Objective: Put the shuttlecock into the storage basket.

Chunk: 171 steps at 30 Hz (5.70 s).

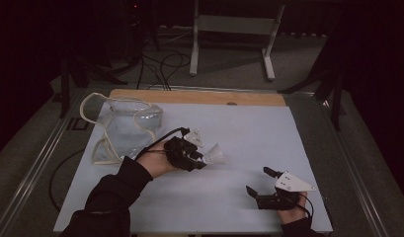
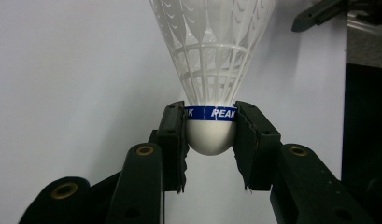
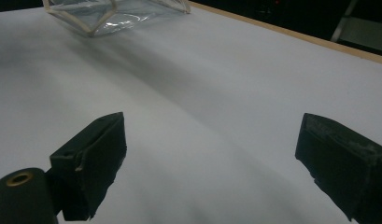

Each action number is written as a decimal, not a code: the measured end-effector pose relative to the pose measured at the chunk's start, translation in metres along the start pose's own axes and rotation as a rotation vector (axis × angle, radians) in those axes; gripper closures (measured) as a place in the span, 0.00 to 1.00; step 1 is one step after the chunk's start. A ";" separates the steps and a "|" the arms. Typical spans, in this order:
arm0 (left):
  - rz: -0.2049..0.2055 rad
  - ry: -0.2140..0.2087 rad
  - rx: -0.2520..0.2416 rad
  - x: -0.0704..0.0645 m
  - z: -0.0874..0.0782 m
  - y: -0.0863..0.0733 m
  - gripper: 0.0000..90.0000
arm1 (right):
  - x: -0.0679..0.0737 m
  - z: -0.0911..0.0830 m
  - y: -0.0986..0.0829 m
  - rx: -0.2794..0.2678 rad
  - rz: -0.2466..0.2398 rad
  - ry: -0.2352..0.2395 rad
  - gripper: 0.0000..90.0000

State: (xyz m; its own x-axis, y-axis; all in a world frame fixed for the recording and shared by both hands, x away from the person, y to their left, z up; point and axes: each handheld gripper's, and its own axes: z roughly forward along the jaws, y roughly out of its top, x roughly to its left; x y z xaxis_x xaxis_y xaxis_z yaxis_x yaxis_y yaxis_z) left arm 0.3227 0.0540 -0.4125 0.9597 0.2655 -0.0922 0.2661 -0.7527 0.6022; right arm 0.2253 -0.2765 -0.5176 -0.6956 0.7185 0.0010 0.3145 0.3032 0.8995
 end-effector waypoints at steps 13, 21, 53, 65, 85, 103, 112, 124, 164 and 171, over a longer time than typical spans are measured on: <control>0.006 0.023 -0.031 0.001 -0.021 0.011 0.74 | 0.000 0.000 0.000 -0.002 -0.007 0.003 0.10; 0.008 0.029 -0.050 0.002 -0.035 0.015 0.74 | 0.001 0.001 0.000 0.001 -0.002 0.005 0.10; -0.016 0.095 -0.101 0.007 -0.088 0.008 0.74 | 0.001 0.002 0.000 0.005 0.002 0.015 0.10; -0.049 0.147 -0.117 0.011 -0.112 -0.010 0.74 | 0.002 0.002 0.000 0.005 -0.001 0.014 0.10; -0.121 0.217 -0.137 0.014 -0.143 -0.046 0.74 | 0.002 0.003 0.000 0.006 0.001 0.013 0.10; -0.207 0.271 -0.134 0.021 -0.162 -0.092 0.74 | 0.003 0.003 0.001 0.009 0.001 0.015 0.10; -0.265 0.275 -0.127 0.025 -0.157 -0.108 0.74 | 0.002 0.004 0.000 0.010 0.001 0.012 0.10; -0.272 0.269 -0.085 0.020 -0.145 -0.116 0.74 | 0.001 0.004 0.000 0.012 -0.004 0.011 0.10; -0.312 0.288 -0.051 0.013 -0.136 -0.114 0.18 | 0.001 0.003 0.000 0.011 0.001 0.010 0.10; -0.306 0.258 -0.081 0.010 -0.133 -0.101 0.08 | 0.001 0.003 0.001 0.010 0.000 0.011 0.10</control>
State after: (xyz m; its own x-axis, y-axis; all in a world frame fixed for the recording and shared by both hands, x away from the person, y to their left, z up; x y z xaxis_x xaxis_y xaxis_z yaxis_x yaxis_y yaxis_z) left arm 0.2935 0.2128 -0.3689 0.7805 0.6200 -0.0804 0.5177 -0.5688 0.6391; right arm 0.2268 -0.2742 -0.5183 -0.7022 0.7120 0.0061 0.3210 0.3089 0.8953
